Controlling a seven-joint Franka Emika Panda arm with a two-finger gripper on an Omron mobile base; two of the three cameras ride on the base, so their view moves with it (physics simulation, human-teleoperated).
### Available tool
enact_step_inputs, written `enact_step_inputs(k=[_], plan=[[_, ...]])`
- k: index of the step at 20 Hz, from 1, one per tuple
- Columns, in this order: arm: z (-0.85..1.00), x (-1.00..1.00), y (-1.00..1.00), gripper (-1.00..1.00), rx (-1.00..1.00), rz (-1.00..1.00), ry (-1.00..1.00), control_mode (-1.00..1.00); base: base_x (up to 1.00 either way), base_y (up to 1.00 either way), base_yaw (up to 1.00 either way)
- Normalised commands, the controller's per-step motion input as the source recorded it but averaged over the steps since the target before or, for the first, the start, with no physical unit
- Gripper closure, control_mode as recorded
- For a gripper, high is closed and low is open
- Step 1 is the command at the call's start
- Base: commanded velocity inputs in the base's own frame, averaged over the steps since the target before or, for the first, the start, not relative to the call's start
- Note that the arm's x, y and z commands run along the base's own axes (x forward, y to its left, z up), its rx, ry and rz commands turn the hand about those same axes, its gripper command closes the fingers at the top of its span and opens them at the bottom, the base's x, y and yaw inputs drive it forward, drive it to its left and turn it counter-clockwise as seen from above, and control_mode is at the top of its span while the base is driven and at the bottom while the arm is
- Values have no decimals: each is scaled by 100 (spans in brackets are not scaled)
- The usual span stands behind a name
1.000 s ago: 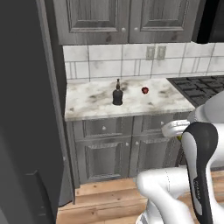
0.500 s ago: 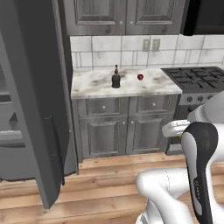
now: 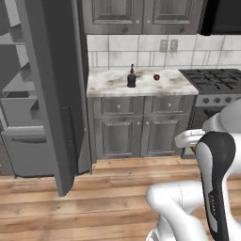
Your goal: Place the liquor on the top shelf of the fridge to keep it out of children's reach, and place the lemon and apple on lower shelves for easy access.
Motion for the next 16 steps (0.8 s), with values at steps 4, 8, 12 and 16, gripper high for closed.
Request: enact_step_inputs(k=[4, 8, 12, 16], plan=[[0, 0, 0, 100, 0, 0, 0, 100, -30, 83, 6], [0, 0, 0, 100, 0, 0, 0, 100, -2, 100, 1], [0, 0, 0, 100, 0, 0, 0, 100, 0, 100, 0], [0, 0, 0, 100, 0, 0, 0, 100, 0, 100, 0]])
